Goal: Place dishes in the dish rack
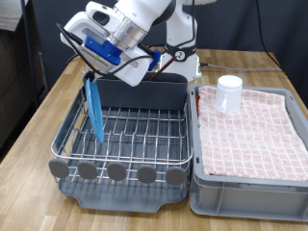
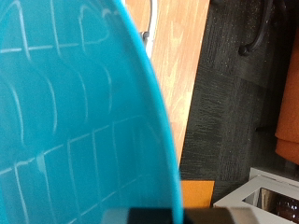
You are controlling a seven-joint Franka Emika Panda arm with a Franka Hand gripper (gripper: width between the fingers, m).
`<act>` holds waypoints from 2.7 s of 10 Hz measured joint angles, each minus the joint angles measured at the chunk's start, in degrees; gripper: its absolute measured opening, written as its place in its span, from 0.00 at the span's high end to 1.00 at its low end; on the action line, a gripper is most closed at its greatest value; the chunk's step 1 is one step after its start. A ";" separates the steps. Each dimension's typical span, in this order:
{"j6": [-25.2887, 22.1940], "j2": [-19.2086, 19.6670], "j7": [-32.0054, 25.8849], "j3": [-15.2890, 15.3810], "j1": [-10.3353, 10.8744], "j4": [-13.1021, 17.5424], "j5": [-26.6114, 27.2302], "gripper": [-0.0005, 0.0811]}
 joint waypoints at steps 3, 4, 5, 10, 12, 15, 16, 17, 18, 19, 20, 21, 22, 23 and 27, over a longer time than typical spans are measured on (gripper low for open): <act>0.80 0.80 0.00 0.00 0.00 -0.02 2.49 0.97; 1.16 1.05 -0.28 0.00 0.00 -0.05 3.77 0.97; 1.36 1.19 -0.61 0.00 0.00 -0.07 4.64 0.97; 2.74 1.24 -6.63 0.28 0.01 -0.21 14.99 0.55; 2.43 0.56 -13.98 0.60 0.03 -0.23 25.71 0.34; -0.16 -1.80 -24.97 0.69 0.25 -0.14 39.83 0.05; -1.46 -2.76 -26.09 0.71 0.38 0.10 41.11 0.05; -3.11 -3.94 -26.15 0.82 0.52 0.46 41.16 0.02; -5.19 -5.37 -26.10 1.17 0.54 0.88 41.04 0.02; -7.65 -6.85 -26.08 1.62 0.56 1.52 41.04 0.01; -10.14 -8.14 -26.04 2.13 0.58 2.31 41.05 0.01; -12.16 -9.10 -25.84 2.62 0.61 3.16 41.07 0.01; -13.62 -9.74 -25.64 3.10 0.65 3.91 41.12 0.01; -15.06 -10.16 -25.48 3.68 0.75 4.61 41.39 0.01; -20.85 -12.99 -16.86 8.63 1.47 5.29 40.46 0.01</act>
